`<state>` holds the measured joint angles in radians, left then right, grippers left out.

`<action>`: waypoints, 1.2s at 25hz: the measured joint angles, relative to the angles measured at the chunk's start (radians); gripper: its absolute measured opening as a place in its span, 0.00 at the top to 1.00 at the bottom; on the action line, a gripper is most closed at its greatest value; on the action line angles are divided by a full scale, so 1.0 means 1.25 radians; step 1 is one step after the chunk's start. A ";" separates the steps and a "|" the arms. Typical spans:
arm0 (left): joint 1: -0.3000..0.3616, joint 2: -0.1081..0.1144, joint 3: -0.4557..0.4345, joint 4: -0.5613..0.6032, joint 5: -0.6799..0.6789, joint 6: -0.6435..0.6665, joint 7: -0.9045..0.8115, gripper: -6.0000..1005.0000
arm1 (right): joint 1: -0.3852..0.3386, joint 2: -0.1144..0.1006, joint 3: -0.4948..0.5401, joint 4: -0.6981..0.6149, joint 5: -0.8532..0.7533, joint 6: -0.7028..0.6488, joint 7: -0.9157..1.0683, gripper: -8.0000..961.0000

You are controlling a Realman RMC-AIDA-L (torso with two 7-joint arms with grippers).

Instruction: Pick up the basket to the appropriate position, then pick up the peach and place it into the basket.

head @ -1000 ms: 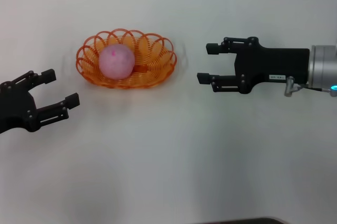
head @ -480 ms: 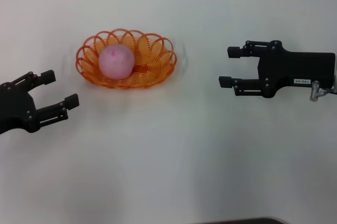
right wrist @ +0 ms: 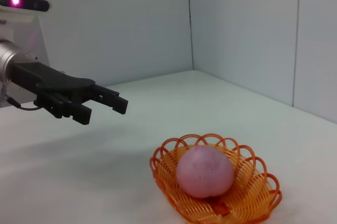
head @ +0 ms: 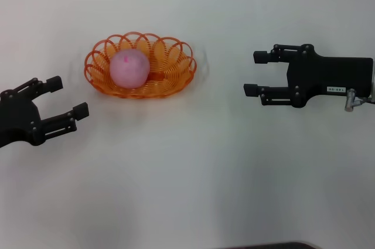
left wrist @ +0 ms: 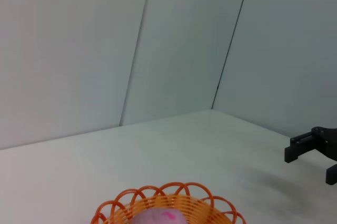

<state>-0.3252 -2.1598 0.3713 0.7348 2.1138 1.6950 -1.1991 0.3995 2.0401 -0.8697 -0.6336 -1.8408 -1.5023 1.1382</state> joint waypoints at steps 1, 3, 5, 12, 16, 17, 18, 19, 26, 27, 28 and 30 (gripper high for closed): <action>0.000 0.000 0.000 0.000 0.000 0.000 0.000 0.12 | 0.000 0.000 0.000 0.000 0.000 0.000 0.000 0.20; 0.000 0.000 0.000 0.000 0.000 0.000 0.000 0.12 | 0.001 0.000 0.000 0.000 0.000 0.001 0.000 0.20; 0.000 0.000 0.000 0.000 0.000 0.000 0.000 0.12 | 0.002 0.000 0.000 0.000 0.000 0.001 0.000 0.20; 0.000 0.000 0.000 0.000 0.000 0.000 0.000 0.12 | 0.001 0.000 0.002 0.000 0.000 0.001 0.000 0.20; 0.000 0.000 0.000 0.000 0.000 0.000 0.000 0.12 | -0.002 -0.001 0.013 0.000 0.000 -0.002 0.000 0.20; 0.000 0.000 0.000 0.000 0.000 0.000 0.000 0.12 | -0.002 -0.002 0.013 0.000 0.000 -0.002 0.000 0.20; 0.000 0.000 0.000 0.000 0.000 0.000 0.000 0.12 | -0.003 -0.002 0.013 0.000 0.000 -0.003 0.000 0.20; 0.000 0.000 0.000 0.000 0.000 0.000 0.000 0.12 | -0.003 -0.003 0.013 0.000 0.000 -0.003 0.000 0.20; 0.000 0.000 0.000 0.000 0.000 0.000 0.000 0.12 | -0.004 -0.007 0.013 0.000 0.000 -0.004 0.002 0.20; 0.000 0.000 -0.001 0.000 0.000 0.000 0.000 0.12 | -0.004 -0.008 0.014 -0.001 0.000 -0.004 0.005 0.20; 0.000 0.000 -0.001 0.000 0.000 0.000 0.000 0.12 | -0.004 -0.009 0.013 -0.002 0.000 -0.004 0.008 0.20; 0.000 0.000 -0.001 0.001 0.000 0.000 0.000 0.12 | -0.005 -0.012 0.014 -0.007 0.000 -0.005 0.016 0.20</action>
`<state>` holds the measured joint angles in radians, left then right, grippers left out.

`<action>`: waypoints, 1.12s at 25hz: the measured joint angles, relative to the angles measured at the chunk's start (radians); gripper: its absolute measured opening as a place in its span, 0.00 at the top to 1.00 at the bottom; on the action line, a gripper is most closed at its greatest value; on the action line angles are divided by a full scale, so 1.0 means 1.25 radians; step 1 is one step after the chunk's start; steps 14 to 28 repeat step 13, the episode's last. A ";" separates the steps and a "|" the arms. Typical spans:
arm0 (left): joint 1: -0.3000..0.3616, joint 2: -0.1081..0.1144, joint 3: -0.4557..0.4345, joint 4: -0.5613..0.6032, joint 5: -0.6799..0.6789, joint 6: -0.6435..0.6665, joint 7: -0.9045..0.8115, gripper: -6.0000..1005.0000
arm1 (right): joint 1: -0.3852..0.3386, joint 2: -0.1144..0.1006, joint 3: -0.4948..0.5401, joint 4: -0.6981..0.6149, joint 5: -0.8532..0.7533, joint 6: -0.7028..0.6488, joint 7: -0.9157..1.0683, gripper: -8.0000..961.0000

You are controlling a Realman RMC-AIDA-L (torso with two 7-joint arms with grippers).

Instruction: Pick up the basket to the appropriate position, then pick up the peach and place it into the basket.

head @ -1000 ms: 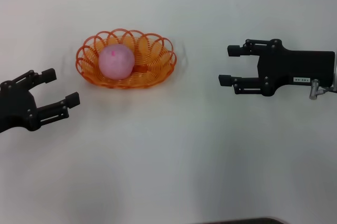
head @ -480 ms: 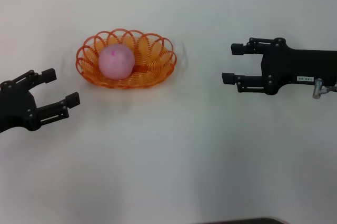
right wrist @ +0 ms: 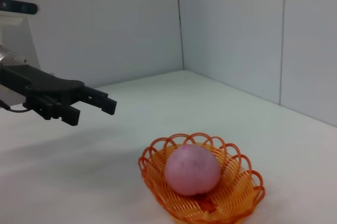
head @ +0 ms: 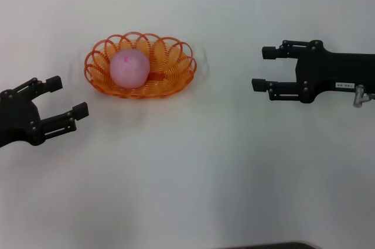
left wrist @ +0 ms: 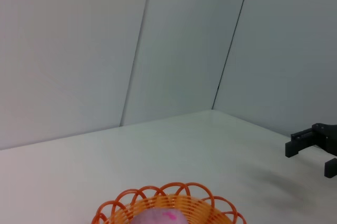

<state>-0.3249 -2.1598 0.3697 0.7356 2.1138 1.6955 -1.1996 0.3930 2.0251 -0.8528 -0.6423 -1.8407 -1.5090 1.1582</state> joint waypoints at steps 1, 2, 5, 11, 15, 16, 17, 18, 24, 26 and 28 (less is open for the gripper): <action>0.000 0.000 0.000 0.000 0.000 0.000 0.000 0.12 | 0.000 -0.001 0.000 -0.001 0.000 0.000 0.002 0.20; 0.001 0.000 0.000 0.001 0.000 0.000 0.000 0.12 | -0.001 -0.002 0.000 -0.002 0.000 -0.001 0.004 0.20; 0.001 0.000 0.000 0.001 0.000 0.000 0.000 0.12 | -0.002 -0.002 0.000 -0.002 0.000 -0.001 0.004 0.20; 0.000 0.000 -0.004 0.001 0.000 0.000 0.000 0.12 | -0.002 -0.003 0.000 -0.004 -0.001 -0.002 0.006 0.20; 0.000 0.000 -0.008 0.001 0.000 0.000 0.000 0.12 | -0.002 -0.003 0.000 -0.004 -0.001 -0.002 0.006 0.20; 0.000 0.000 -0.008 0.001 0.000 0.000 0.000 0.12 | -0.002 -0.003 0.000 -0.004 -0.001 -0.002 0.006 0.20; 0.000 0.000 -0.008 0.001 0.000 0.000 0.000 0.12 | -0.002 -0.003 0.000 -0.004 -0.001 -0.002 0.006 0.20; 0.000 0.000 -0.008 0.001 0.000 0.000 0.000 0.12 | -0.002 -0.003 0.000 -0.004 -0.001 -0.002 0.006 0.20; 0.000 0.000 -0.008 0.001 0.000 0.000 0.000 0.12 | -0.002 -0.003 0.000 -0.004 -0.001 -0.002 0.006 0.20; 0.000 0.000 -0.008 0.001 0.000 0.000 0.000 0.12 | -0.002 -0.003 0.000 -0.004 -0.001 -0.002 0.006 0.20; 0.000 0.000 -0.008 0.001 0.000 0.000 0.000 0.12 | -0.002 -0.003 0.000 -0.004 -0.001 -0.002 0.006 0.20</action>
